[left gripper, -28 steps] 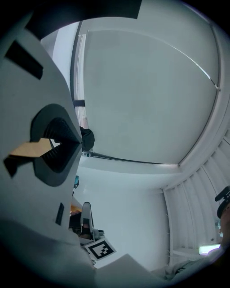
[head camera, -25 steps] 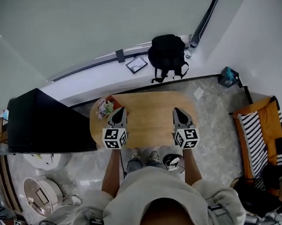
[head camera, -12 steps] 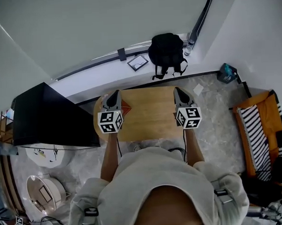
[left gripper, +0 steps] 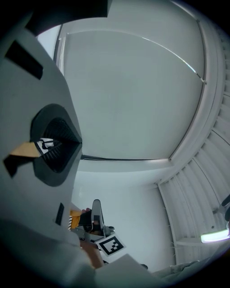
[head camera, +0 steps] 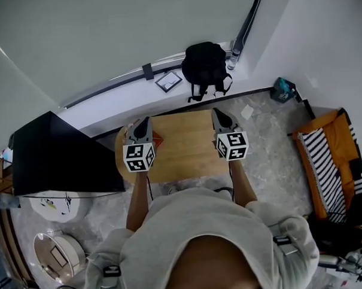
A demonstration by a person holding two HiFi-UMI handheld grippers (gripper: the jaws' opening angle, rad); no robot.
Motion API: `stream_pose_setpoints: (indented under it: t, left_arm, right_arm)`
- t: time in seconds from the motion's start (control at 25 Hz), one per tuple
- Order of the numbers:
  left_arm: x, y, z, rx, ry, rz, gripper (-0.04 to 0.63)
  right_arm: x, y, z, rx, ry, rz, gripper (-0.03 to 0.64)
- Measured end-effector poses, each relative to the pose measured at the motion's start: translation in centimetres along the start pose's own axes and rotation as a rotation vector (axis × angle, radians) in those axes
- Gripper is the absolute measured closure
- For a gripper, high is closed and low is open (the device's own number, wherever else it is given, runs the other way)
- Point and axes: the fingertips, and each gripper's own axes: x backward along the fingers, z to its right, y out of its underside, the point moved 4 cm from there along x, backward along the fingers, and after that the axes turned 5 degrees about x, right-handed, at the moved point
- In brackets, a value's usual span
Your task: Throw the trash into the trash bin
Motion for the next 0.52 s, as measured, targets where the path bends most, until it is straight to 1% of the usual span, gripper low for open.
stream_pose_setpoints:
  t: [0.16,0.52]
  left_arm:
    - [-0.2,0.0,-0.4,0.010,0.009,-0.001,0.578]
    - [-1.5,-1.0,-0.4,-0.016,0.038,-0.006,0.578]
  right_arm:
    - [-0.4,-0.3,-0.6,0.018,-0.009,-0.004,0.589]
    - [-1.1,-0.9,-0.3,0.024,-0.008,0.002,0.589]
